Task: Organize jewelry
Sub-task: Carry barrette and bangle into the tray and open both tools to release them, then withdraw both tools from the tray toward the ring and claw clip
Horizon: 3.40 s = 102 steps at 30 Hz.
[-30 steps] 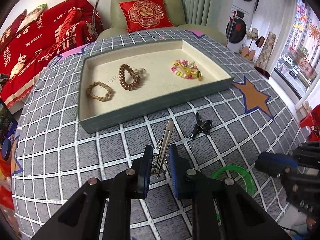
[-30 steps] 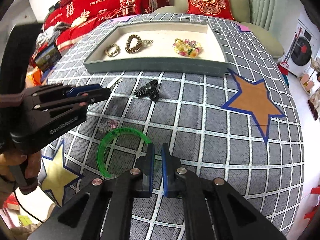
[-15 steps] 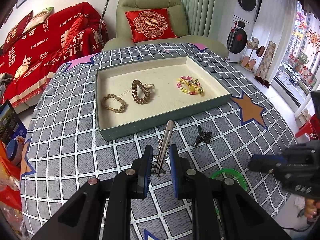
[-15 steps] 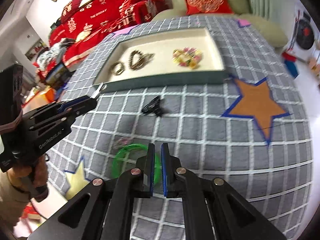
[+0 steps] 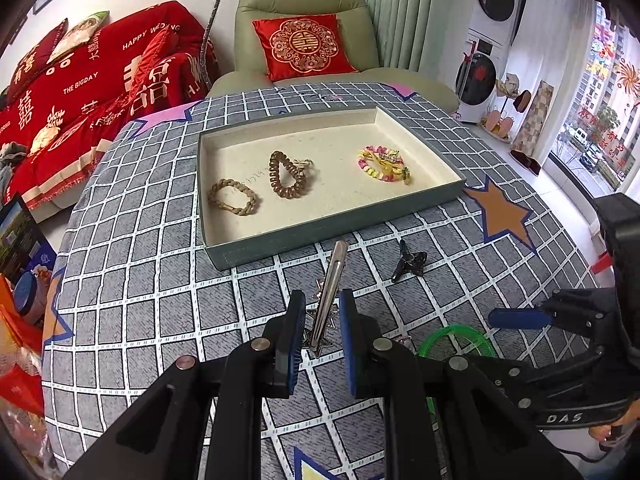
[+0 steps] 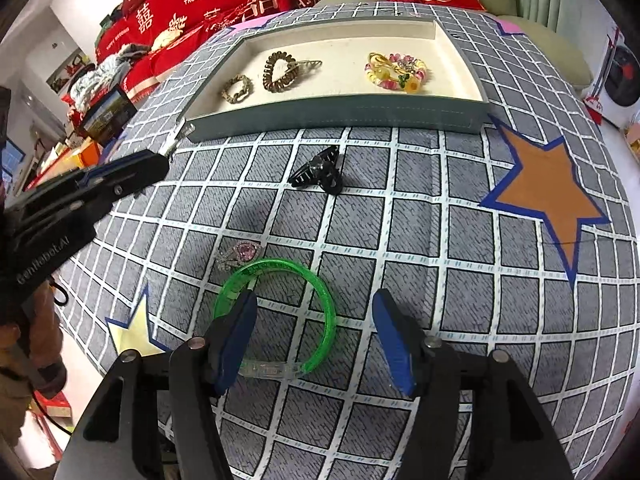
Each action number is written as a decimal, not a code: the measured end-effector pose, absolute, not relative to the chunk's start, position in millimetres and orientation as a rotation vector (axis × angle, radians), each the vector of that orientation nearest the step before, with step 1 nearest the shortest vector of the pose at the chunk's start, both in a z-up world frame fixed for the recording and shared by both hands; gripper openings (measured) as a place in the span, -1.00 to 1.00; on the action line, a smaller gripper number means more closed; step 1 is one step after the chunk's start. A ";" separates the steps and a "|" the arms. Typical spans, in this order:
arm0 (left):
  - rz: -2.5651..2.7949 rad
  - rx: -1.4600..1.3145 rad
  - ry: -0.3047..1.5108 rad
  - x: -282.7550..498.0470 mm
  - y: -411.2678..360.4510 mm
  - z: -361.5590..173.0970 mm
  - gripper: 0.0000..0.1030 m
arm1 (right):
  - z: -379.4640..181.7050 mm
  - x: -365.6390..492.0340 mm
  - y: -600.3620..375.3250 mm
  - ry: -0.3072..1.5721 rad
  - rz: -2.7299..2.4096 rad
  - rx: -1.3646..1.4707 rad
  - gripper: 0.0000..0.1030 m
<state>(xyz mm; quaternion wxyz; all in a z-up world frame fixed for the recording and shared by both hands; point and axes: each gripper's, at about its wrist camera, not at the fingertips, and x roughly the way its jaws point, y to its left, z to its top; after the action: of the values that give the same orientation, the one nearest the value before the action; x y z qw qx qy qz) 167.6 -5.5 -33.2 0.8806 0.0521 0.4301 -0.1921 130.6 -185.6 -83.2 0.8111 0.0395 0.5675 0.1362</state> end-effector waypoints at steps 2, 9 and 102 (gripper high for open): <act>-0.400 0.107 0.900 167.7 -5.6 -34.5 -0.46 | -86.0 129.3 -182.1 1.223 0.284 0.054 0.03; -0.398 0.109 0.896 166.7 -6.1 -34.0 -0.46 | -86.5 123.0 -161.5 1.203 0.258 -0.141 -0.86; -0.189 0.108 0.827 297.7 -43.4 -28.8 1.00 | -27.9 291.6 -258.3 1.013 0.149 0.320 0.22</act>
<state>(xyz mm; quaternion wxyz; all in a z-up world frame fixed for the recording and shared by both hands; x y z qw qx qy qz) 297.7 -43.4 -28.8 0.9099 0.0525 0.4010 -0.0918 291.6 -258.3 -27.9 0.8596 0.1523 0.4825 0.0708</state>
